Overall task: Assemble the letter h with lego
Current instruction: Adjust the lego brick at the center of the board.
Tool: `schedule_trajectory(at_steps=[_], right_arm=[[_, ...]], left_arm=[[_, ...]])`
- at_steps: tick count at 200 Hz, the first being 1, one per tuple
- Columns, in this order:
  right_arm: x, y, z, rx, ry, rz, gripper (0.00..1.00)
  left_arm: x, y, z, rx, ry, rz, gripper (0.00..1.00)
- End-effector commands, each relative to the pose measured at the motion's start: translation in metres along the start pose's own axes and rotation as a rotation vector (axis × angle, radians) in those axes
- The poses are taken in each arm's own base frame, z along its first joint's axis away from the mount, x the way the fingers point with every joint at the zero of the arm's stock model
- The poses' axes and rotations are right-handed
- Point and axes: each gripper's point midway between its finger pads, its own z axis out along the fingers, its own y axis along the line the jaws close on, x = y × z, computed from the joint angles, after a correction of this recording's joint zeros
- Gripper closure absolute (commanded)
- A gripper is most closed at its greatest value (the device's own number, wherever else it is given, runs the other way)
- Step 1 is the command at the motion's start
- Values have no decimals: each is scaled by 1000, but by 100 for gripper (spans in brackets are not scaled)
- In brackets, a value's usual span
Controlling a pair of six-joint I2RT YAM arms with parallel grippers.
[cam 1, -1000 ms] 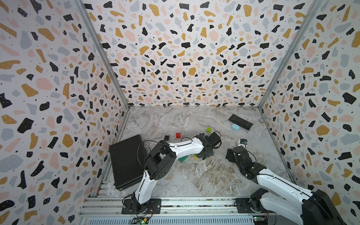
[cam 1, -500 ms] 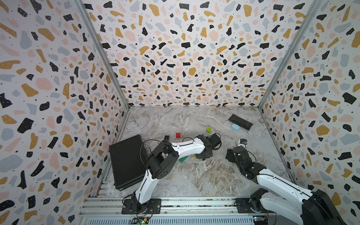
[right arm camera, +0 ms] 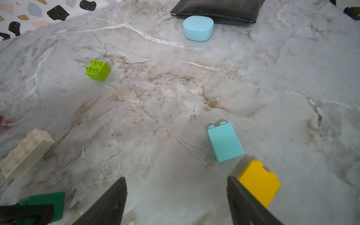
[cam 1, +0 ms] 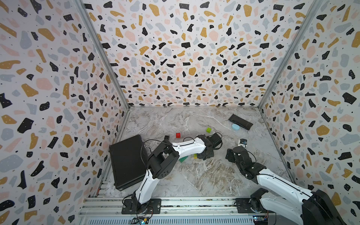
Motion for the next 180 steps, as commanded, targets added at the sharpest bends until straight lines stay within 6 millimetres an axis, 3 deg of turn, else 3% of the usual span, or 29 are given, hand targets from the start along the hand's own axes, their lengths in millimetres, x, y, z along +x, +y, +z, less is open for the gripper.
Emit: schedule_trajectory(at_steps=[1, 117, 180], right_arm=[[-3, -1, -1, 4, -15, 13, 18], [-3, 0, 1, 0, -14, 16, 18], [-3, 1, 1, -6, -11, 13, 18]], left_arm=[[10, -2, 6, -2, 45, 23, 84], [19, 6, -6, -24, 77, 58, 82], [16, 3, -11, -21, 65, 57, 62]])
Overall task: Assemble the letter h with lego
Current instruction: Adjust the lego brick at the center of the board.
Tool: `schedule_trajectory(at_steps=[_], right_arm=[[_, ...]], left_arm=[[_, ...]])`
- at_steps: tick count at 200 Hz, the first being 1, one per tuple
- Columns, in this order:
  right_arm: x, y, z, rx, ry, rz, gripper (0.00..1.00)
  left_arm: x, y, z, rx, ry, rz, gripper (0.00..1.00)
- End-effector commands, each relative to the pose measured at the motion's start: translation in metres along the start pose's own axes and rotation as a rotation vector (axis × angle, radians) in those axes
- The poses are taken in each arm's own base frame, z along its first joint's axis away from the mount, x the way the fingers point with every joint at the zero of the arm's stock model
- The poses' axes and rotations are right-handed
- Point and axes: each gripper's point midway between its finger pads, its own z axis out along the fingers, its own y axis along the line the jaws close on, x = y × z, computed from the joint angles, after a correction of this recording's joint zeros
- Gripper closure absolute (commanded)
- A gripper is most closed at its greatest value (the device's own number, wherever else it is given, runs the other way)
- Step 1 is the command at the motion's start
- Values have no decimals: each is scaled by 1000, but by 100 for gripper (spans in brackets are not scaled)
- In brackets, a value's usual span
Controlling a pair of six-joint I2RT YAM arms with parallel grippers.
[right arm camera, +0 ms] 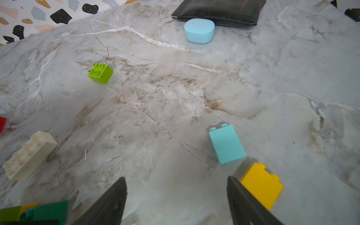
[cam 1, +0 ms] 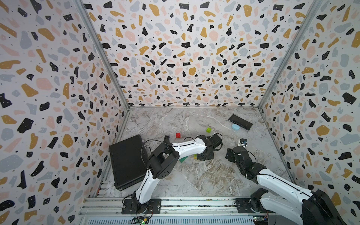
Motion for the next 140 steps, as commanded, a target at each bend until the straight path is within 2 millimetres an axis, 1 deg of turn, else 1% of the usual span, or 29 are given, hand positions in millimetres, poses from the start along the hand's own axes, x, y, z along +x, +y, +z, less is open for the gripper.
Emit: schedule_trajectory(at_steps=[1, 19, 39, 58, 71, 80, 84, 93, 95, 104, 115, 140], right_arm=[[0, -1, 1, 0, -2, 7, 18], [0, 0, 1, -2, 0, 5, 18], [0, 1, 1, -6, 2, 3, 18], [1, 2, 1, -10, 6, 0, 18], [1, 2, 1, -10, 8, -3, 18], [0, 2, 1, -11, 6, -3, 18], [0, 2, 1, -12, 6, -3, 17], [1, 3, 1, -14, 8, -4, 18], [0, 3, 1, -13, 7, -3, 18], [1, 3, 1, -17, 8, -3, 18], [1, 4, 2, -20, 11, -4, 18], [3, 6, 3, -24, 21, -6, 18]], left_arm=[[2, -1, -9, -7, 4, 19, 62], [-3, -4, -15, 1, -10, 27, 55], [-11, -10, -29, 15, -31, 42, 49], [-21, -17, -53, 45, -68, 57, 43], [-28, -18, -74, 64, -105, 68, 33], [-34, -16, -86, 76, -127, 69, 24], [-36, -14, -90, 78, -132, 66, 20], [-42, -8, -98, 95, -132, 53, 2], [-43, -7, -99, 99, -130, 48, 0], [-50, -1, -102, 119, -117, 25, 1], [-59, 14, -102, 112, -93, -17, 1], [-79, 48, -96, 60, -52, -114, 1]])
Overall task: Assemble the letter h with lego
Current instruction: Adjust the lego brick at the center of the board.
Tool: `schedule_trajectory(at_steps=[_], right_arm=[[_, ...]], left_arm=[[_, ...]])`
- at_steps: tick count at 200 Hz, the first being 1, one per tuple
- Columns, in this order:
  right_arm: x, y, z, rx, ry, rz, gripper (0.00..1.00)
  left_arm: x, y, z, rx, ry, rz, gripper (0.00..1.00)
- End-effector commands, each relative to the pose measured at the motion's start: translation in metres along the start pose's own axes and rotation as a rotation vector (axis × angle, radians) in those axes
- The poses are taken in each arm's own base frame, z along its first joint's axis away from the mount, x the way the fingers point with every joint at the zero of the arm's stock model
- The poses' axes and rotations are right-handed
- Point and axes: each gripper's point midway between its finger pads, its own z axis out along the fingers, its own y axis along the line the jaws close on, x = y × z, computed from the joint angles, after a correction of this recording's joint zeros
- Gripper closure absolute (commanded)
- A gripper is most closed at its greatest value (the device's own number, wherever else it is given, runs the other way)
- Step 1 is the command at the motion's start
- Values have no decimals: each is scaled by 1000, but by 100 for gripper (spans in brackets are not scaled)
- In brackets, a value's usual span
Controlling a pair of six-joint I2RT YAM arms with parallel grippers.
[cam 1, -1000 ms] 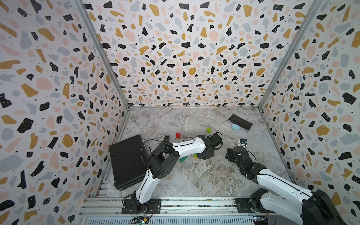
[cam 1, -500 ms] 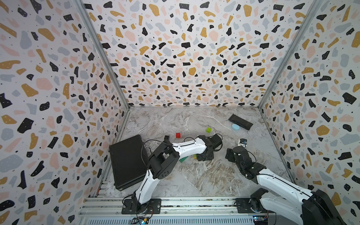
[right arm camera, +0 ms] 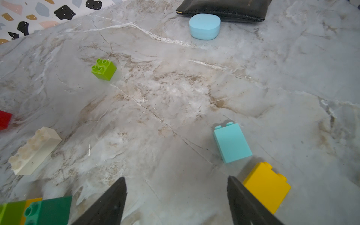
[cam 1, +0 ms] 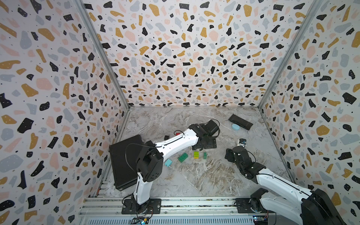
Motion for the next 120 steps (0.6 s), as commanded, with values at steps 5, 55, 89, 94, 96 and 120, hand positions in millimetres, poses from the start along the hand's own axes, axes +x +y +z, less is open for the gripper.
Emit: schedule_trajectory(at_steps=[5, 55, 89, 94, 96, 120], right_arm=[[-1, 2, 2, -7, 4, -2, 17], [3, 9, 6, -26, 31, -5, 18], [4, 10, 7, -35, 37, -3, 18], [4, 11, 7, -36, 36, -3, 18], [4, 11, 7, -37, 37, -2, 18], [5, 15, 8, -53, 47, -1, 19]], left_arm=[[-18, 41, 4, -80, 68, -88, 1], [-34, 60, 37, -55, 69, -280, 1], [-36, 52, 60, -71, 118, -339, 1], [-36, 50, 63, -70, 124, -344, 1], [-36, 49, 64, -71, 126, -344, 1], [-38, 49, 73, -86, 128, -369, 1]])
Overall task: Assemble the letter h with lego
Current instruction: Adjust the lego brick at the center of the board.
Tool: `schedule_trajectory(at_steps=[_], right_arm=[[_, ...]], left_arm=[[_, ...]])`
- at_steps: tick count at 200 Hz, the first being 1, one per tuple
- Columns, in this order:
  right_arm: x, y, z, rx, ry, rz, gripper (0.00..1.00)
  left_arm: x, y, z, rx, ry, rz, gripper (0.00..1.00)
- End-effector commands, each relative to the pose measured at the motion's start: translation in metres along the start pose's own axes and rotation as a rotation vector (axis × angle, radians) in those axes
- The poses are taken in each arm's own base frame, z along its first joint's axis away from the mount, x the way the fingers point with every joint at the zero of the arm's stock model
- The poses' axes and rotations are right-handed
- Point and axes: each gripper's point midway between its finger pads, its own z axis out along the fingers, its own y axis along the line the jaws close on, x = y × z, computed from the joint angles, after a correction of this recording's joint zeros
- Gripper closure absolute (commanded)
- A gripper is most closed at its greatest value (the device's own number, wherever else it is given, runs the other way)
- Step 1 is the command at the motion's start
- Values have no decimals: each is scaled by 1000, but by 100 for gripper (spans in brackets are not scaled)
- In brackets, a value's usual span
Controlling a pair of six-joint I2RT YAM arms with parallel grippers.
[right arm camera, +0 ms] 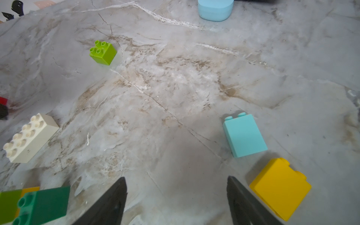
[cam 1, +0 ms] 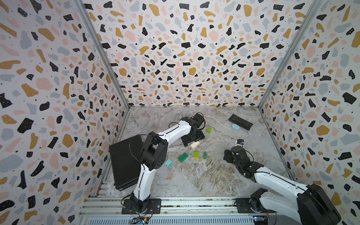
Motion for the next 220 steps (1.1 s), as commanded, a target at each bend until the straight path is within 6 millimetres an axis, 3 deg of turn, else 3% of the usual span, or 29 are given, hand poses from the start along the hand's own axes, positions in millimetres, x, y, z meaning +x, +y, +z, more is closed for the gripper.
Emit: schedule_trajectory(at_steps=[1, 123, 159, 207, 220], right_arm=[[-9, 8, 0, -26, -13, 12, 19], [-11, 6, -2, -16, -22, 7, 19], [-11, 7, -3, -19, -21, 7, 19], [-11, 6, -2, -17, -21, 8, 19], [-11, 6, -2, -17, -21, 8, 19]], left_arm=[[0, -8, -2, 11, 3, -45, 1], [7, -11, 31, -24, 45, -62, 0], [8, -11, 38, -30, 55, -52, 6], [7, -10, 42, -52, 59, -1, 28], [7, -10, 42, -59, 63, 23, 29]])
